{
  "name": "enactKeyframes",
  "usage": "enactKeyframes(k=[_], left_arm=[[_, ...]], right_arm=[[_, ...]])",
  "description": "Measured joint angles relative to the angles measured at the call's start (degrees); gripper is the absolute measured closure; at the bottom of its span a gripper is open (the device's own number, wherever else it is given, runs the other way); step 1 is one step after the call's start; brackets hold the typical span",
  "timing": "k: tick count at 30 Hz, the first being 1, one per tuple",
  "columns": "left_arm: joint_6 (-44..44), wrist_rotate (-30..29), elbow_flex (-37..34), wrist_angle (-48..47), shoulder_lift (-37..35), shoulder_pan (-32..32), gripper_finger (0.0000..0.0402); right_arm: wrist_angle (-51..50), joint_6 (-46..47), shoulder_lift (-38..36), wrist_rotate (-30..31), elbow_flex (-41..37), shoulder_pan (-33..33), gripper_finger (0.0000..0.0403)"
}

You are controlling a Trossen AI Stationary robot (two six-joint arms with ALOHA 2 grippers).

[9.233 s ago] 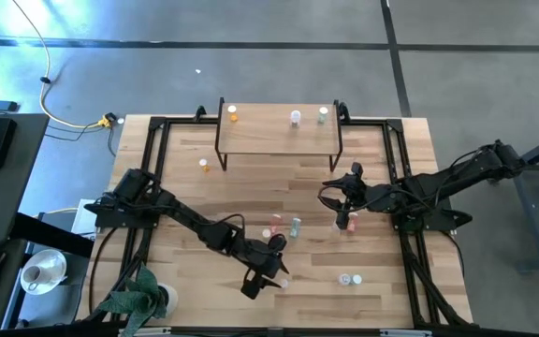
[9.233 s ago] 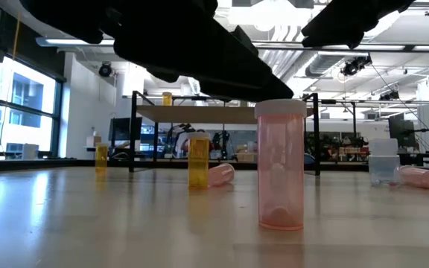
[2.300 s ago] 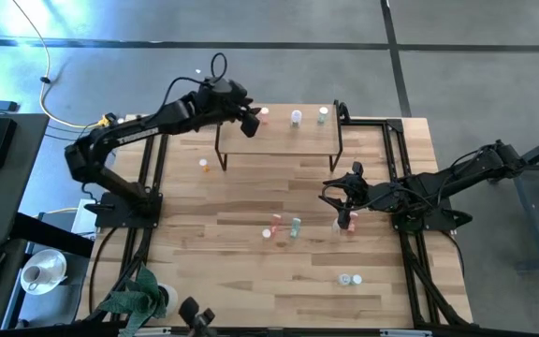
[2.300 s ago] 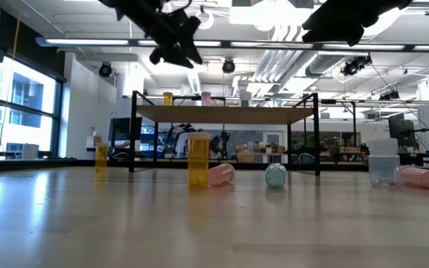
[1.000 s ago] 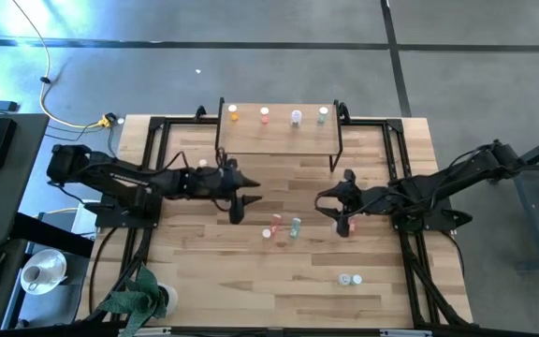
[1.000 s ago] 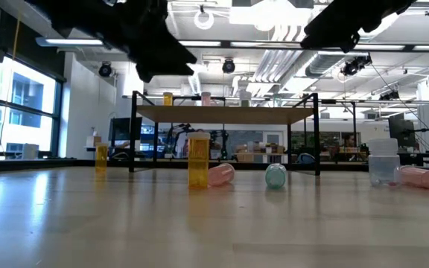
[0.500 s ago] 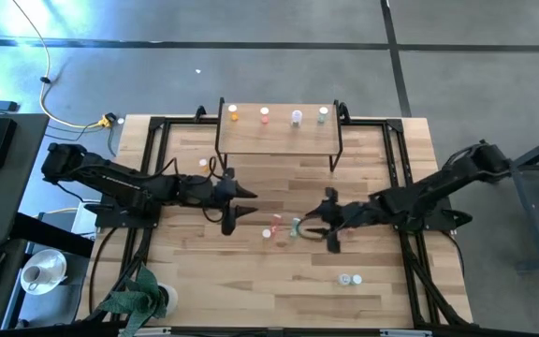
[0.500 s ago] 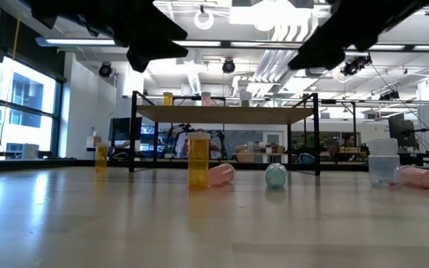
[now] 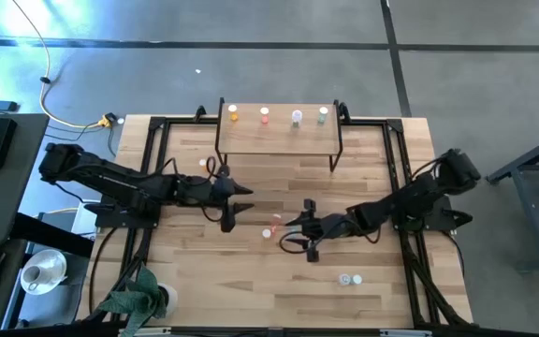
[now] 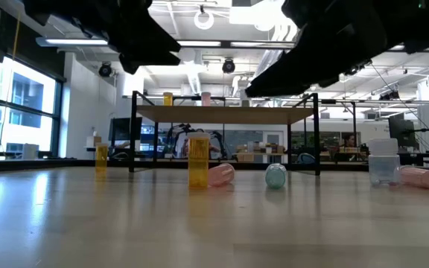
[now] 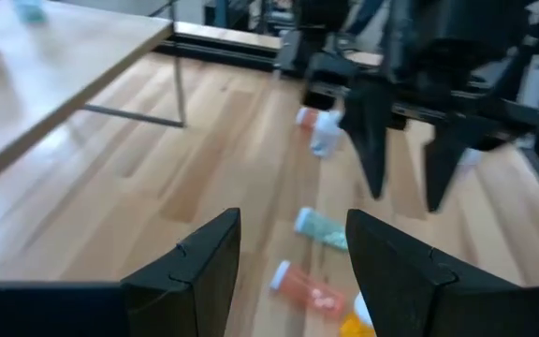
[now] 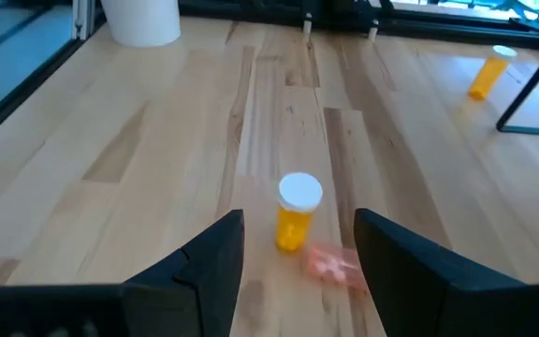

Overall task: Pick and place medicine bottles onto shelf by color
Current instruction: Align the bottom orange pill bottle with the other orange pill bottle on the shelf

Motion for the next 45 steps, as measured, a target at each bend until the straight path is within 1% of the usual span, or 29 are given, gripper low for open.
enactKeyframes(k=[3,12,21,25,30,35,42,45], left_arm=[[-0.1,-1.3,0.0,-0.8,-1.0,0.0,0.0218],[-0.1,-1.3,0.0,-1.7,-1.4,0.0,0.0218],[-0.1,-1.3,0.0,-1.7,-1.4,0.0,0.0218],[-0.1,-1.3,0.0,-1.7,-1.4,0.0,0.0218],[-0.1,-1.3,0.0,-1.7,-1.4,0.0,0.0218],[-0.1,-1.3,0.0,-1.7,-1.4,0.0,0.0218],[-0.1,-1.5,0.0,-1.7,-1.4,0.0,0.0218],[-0.1,-1.6,0.0,-1.7,-1.4,0.0,0.0218]], right_arm=[[4.2,0.4,3.3,0.0,0.0,-0.4,0.0208],[15.2,1.2,12.8,0.0,0.0,-1.7,0.0208],[19.2,3.0,16.5,0.0,0.1,-2.7,0.0208],[19.1,3.0,18.7,0.0,2.2,-2.7,0.0208],[16.2,3.1,21.8,-0.7,5.9,-2.7,0.0208],[13.7,3.9,23.9,0.2,8.7,-2.8,0.0208],[12.1,3.9,25.1,0.7,10.1,-2.8,0.0208],[11.5,3.9,25.1,2.1,10.2,-2.8,0.0217]])
